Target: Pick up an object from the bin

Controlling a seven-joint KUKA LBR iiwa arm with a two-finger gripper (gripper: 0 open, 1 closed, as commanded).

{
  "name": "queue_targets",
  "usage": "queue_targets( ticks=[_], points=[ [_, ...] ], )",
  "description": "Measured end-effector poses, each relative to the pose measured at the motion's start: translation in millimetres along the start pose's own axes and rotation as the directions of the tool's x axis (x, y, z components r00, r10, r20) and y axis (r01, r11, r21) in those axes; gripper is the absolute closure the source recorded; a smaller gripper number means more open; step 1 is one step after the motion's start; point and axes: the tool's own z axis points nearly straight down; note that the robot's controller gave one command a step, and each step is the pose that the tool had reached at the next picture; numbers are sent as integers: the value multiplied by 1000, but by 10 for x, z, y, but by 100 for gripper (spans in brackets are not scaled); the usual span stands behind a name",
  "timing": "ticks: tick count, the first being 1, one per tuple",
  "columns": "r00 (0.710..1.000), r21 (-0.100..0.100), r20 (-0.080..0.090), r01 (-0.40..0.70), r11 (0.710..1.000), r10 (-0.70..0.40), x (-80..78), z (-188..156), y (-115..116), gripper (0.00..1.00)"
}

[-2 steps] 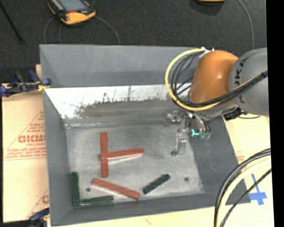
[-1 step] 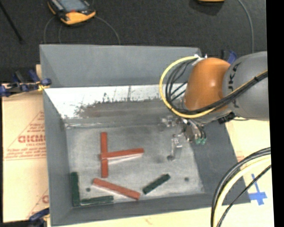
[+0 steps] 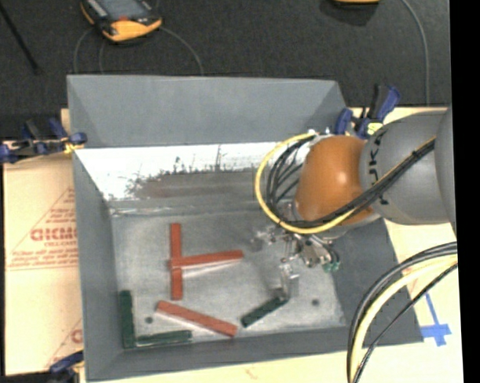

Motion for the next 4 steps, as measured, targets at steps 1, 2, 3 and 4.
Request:
queue_targets(
  ticks=[1, 2, 3, 4],
  points=[
    [999, -1, 1, -45, 999, 45, -204, 28, 525, 0],
    [999, -3, 3, -43, 999, 43, -238, 27, 747, 0],
    [998, -1, -1, 69, 998, -69, 96, -179, 704, 100],
    [998, 0, -2, 70, 998, -70, 98, -178, 703, 0]
  ],
)
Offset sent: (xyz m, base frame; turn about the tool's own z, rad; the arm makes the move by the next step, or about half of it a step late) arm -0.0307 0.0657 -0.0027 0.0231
